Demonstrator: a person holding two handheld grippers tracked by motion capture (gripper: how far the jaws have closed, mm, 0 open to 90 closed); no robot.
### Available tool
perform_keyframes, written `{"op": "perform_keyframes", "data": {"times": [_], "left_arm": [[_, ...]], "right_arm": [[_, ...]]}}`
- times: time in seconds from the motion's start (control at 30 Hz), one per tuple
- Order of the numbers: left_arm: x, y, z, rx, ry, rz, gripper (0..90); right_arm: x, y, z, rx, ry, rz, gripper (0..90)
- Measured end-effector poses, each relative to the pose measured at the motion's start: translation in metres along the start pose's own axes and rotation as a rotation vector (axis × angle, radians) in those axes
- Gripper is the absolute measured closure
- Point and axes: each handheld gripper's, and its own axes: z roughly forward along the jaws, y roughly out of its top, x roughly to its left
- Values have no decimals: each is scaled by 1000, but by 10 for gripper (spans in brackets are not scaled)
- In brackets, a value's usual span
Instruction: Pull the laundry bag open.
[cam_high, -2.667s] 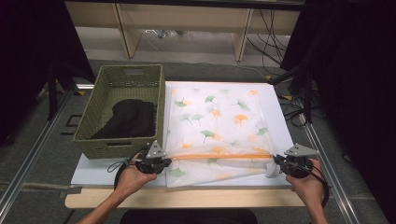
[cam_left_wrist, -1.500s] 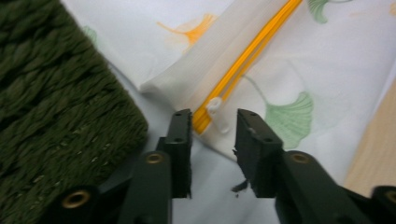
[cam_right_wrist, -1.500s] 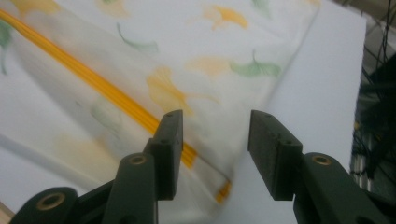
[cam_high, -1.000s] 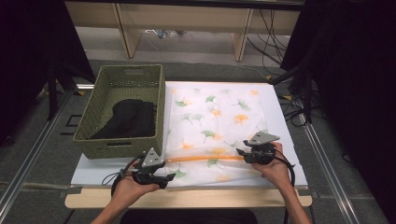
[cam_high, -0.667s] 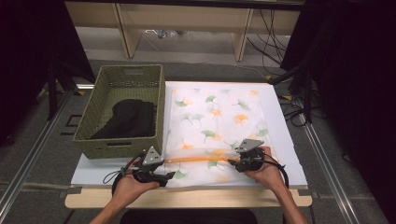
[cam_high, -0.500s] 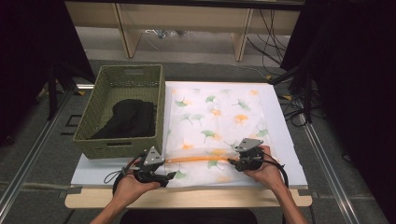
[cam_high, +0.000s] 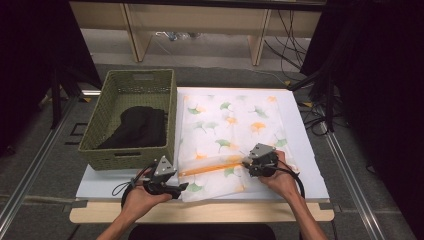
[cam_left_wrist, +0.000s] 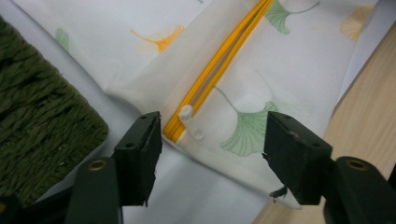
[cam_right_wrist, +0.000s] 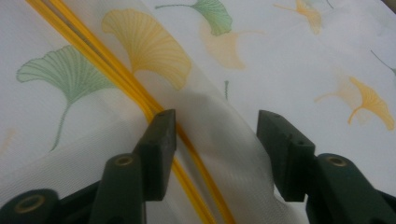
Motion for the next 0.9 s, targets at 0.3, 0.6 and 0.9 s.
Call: {"op": "perform_keyframes", "data": {"times": [0.3,0.6,0.9], "left_arm": [[-7,3,0,-16,-39,47,373],[-6,2,-1,2,-31,54,364],[-7,2,0,-10,-47,51,367]], "right_arm": [[-1,-2,-17,-34,67,-30,637],[7,-2,-26,16,100,-105,745],[12,-5,-25,22,127,-132,709]]}}
